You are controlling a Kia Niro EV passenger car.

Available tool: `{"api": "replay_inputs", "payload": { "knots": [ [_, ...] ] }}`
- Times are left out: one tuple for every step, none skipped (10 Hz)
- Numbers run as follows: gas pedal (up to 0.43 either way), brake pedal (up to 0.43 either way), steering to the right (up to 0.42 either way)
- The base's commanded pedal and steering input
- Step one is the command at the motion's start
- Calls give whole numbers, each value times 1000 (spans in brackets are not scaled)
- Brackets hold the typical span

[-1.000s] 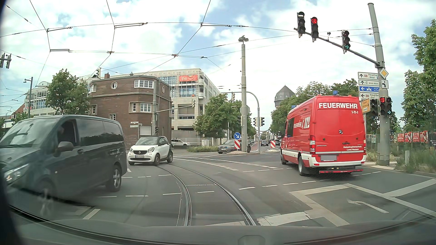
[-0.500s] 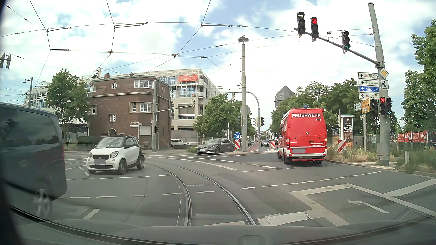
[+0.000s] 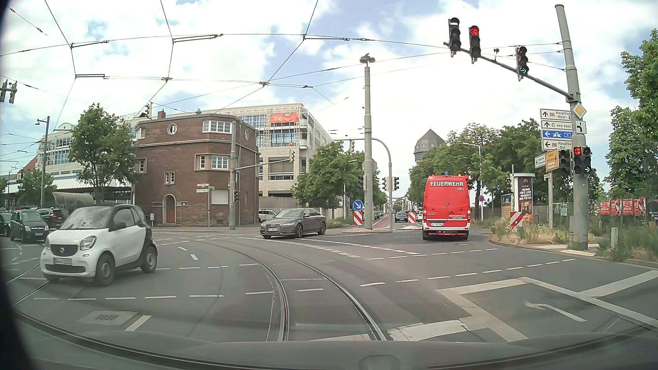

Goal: Follow the waypoints while adhering to traffic rules and regulations

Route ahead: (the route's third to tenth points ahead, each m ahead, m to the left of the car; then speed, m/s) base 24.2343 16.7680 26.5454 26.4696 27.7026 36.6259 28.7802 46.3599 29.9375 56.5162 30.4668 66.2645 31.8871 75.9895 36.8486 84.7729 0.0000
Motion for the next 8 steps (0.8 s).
{"api": "replay_inputs", "payload": {
  "knots": [
    [0,232,-111],
    [0,232,-112],
    [0,238,-112],
    [0,238,-111],
    [0,232,-111],
    [0,238,-111],
    [0,238,-112],
    [0,238,-111]
  ]
}}
